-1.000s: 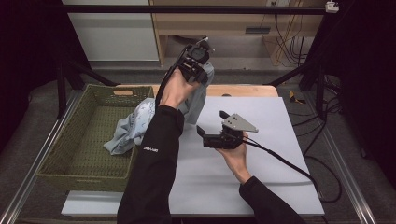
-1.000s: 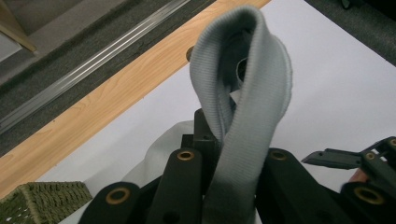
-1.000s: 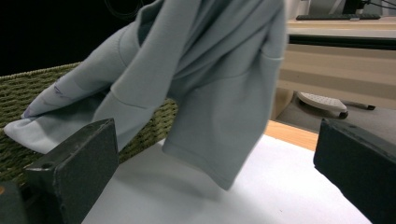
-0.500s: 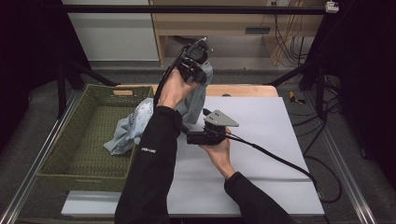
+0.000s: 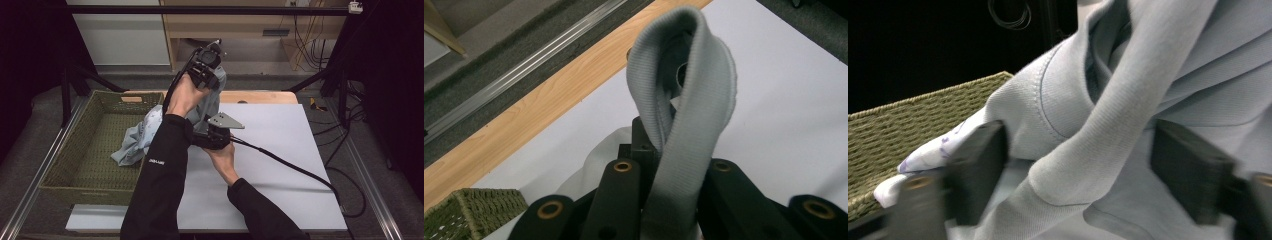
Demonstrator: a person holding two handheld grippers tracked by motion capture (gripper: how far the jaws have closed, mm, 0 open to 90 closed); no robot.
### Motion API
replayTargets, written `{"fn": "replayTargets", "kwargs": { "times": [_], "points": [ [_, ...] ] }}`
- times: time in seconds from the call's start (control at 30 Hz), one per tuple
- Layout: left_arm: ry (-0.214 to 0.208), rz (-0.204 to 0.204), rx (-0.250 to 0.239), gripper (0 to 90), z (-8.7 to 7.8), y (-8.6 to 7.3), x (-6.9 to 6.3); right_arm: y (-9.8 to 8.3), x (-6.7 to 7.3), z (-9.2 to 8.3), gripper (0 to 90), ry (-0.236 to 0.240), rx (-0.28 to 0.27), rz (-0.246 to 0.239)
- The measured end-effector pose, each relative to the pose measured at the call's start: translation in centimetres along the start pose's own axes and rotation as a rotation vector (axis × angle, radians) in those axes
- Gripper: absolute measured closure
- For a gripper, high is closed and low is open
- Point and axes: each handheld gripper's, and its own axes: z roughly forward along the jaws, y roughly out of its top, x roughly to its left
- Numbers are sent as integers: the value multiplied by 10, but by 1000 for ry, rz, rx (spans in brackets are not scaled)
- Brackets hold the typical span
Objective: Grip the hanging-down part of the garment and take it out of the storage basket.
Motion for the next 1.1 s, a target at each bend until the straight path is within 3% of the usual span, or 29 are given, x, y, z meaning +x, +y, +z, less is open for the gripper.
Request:
{"fn": "replayTargets", "kwargs": {
  "times": [0.03, 0.07, 0.1, 0.17, 0.23, 0.27, 0.3, 0.37, 0.5, 0.53, 0.63, 0.77, 0.9, 0.97, 1.0, 1.07, 1.1],
  "points": [
    [0, 0, 0, 813, 0, 0, 0, 0, 0, 0, 321, 0, 0, 0],
    [1, 1, 2, 813, 0, 0, 0, 0, -1, 1, 430, -1, 16, 7],
    [0, -1, 2, 813, 0, 0, 0, -1, -2, 2, 474, 24, 10, 8],
    [1, -1, 3, 813, 0, 0, 0, 0, -2, 3, 525, 17, 19, 18],
    [5, 6, 12, 813, 1, 0, 0, 0, -3, 4, 665, 35, 28, 31],
    [5, 6, 12, 813, 1, 0, 0, 0, -3, 4, 665, 35, 28, 31],
    [6, 4, 11, 813, 1, 0, 0, 2, -4, 4, 747, 36, 40, 38],
    [6, 4, 12, 813, 1, 0, 0, 3, -5, 3, 802, 36, 61, 59],
    [5, 1, 5, 813, 1, 0, 0, 6, -4, 0, 826, 41, 69, 65],
    [7, 0, 4, 813, 0, 0, 1, 6, -5, -1, 829, 38, 69, 41],
    [7, -1, 3, 813, 0, 0, 1, 9, -5, -7, 833, 37, 60, 29],
    [16, -4, 1, 814, -3, 0, 2, 12, -8, -16, 836, 34, 55, 60],
    [22, -5, 3, 813, -4, -1, 3, 13, -15, -27, 837, 26, 36, 16],
    [24, -6, 4, 813, -5, -2, 4, 15, -16, -32, 837, 28, 25, 20],
    [25, -9, 1, 813, -5, -2, 3, 16, -19, -35, 838, 12, 38, -18],
    [27, -7, 2, 813, -6, -2, 4, 16, -20, -38, 838, 19, 28, -21],
    [28, -9, 1, 813, -7, -3, 3, 19, -18, -43, 838, 29, 11, 2]
  ]
}}
